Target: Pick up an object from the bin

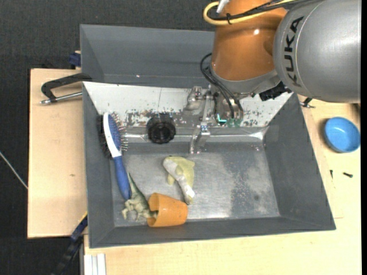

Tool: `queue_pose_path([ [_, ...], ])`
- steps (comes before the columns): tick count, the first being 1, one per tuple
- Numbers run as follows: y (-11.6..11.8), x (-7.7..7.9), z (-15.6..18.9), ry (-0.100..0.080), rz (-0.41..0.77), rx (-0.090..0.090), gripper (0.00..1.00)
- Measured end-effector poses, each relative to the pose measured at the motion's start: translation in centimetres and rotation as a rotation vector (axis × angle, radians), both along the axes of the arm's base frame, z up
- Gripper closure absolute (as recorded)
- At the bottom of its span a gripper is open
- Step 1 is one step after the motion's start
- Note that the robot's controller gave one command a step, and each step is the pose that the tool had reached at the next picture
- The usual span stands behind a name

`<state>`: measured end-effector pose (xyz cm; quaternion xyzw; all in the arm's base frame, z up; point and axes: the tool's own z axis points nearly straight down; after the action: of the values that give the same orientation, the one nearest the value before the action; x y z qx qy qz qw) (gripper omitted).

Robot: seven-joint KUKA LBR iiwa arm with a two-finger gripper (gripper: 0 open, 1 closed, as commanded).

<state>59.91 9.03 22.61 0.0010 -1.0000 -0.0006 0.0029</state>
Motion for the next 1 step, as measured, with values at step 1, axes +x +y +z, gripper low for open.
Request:
queue_pose_path([
  [1,0.50,-2.90,-14.14,0.003,-0.157,-0.002,0.00],
])
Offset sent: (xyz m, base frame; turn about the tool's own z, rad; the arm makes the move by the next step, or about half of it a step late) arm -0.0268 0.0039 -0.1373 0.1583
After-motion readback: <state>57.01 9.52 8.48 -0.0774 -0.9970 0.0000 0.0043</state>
